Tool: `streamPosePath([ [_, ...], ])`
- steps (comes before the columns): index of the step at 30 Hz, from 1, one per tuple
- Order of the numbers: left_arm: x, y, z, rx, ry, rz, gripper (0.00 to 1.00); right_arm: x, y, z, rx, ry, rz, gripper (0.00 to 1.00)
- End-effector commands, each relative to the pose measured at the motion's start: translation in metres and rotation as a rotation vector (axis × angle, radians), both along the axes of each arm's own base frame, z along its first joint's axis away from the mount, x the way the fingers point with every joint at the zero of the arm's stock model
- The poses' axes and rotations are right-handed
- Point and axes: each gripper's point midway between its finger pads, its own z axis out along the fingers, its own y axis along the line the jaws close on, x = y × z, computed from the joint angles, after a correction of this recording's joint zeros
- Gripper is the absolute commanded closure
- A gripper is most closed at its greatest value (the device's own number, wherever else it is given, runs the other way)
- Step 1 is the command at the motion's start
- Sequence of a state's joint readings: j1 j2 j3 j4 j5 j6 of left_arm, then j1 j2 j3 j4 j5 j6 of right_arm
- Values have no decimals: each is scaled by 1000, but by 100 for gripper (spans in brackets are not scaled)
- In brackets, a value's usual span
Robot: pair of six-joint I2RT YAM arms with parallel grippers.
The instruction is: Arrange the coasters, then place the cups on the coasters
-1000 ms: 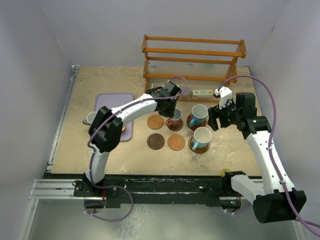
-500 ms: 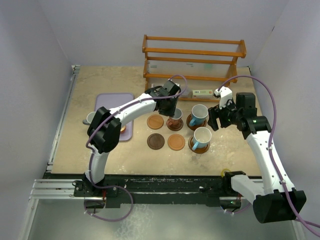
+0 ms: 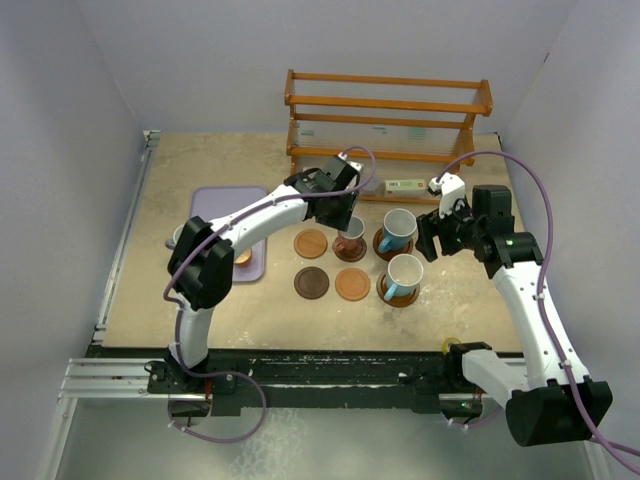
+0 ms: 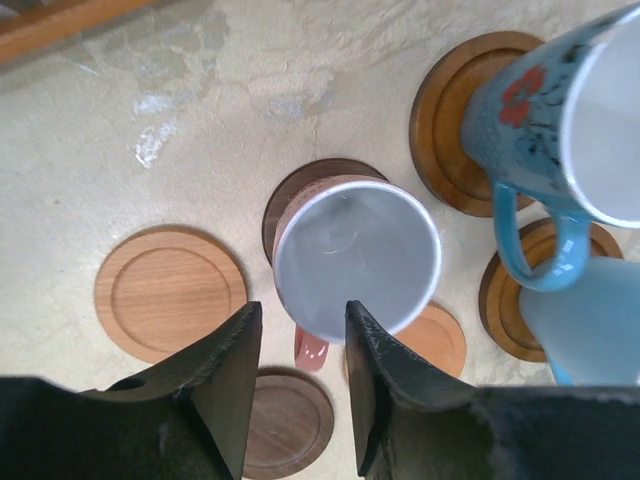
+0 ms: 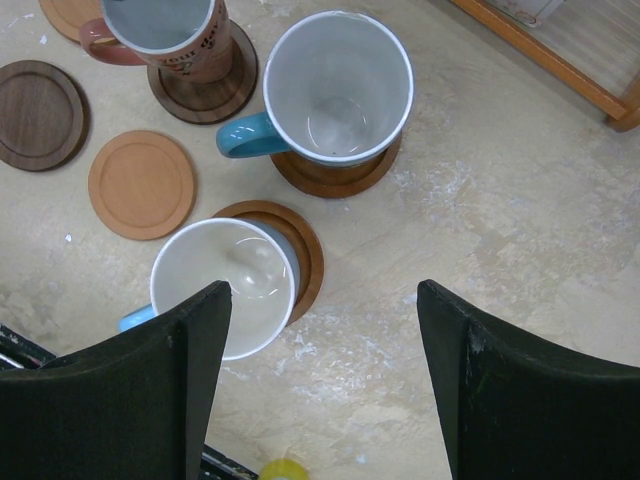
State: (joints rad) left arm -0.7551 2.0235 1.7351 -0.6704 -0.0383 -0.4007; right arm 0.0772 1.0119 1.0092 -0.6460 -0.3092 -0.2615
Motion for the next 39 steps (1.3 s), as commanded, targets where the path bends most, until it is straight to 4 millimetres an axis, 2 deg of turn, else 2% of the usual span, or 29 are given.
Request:
streamPosePath([
  [1,4,-1,80,-76,-182,-85,60,-1,3,10,18,-40,19,23],
  [5,-1,15,96,-5,-254,-182,56,-2,2,12,15,-49,17,23],
  [11,-8,63,112,100,-366,-320,55,-2,1,14,11,-58,18,22],
  [14,-9,100,122,56,-397,-333,49,-3,1,15,11,-63,21,22],
  [18,-8,167,134,86,-407,-289,44,-5,3,17,16,-69,30,22],
  [23,-23,239,128,164,-375,-317,41,-6,5,18,23,-70,42,22],
  [26,-24,286,125,212,-368,-322,39,-8,6,19,28,-73,48,22],
  [31,-22,342,108,244,-309,-372,38,-10,7,22,33,-83,57,22],
  [35,-17,372,85,214,-216,-409,28,-12,9,25,38,-91,67,22],
  [39,-5,389,67,215,-164,-444,26,-14,10,26,41,-94,78,22],
])
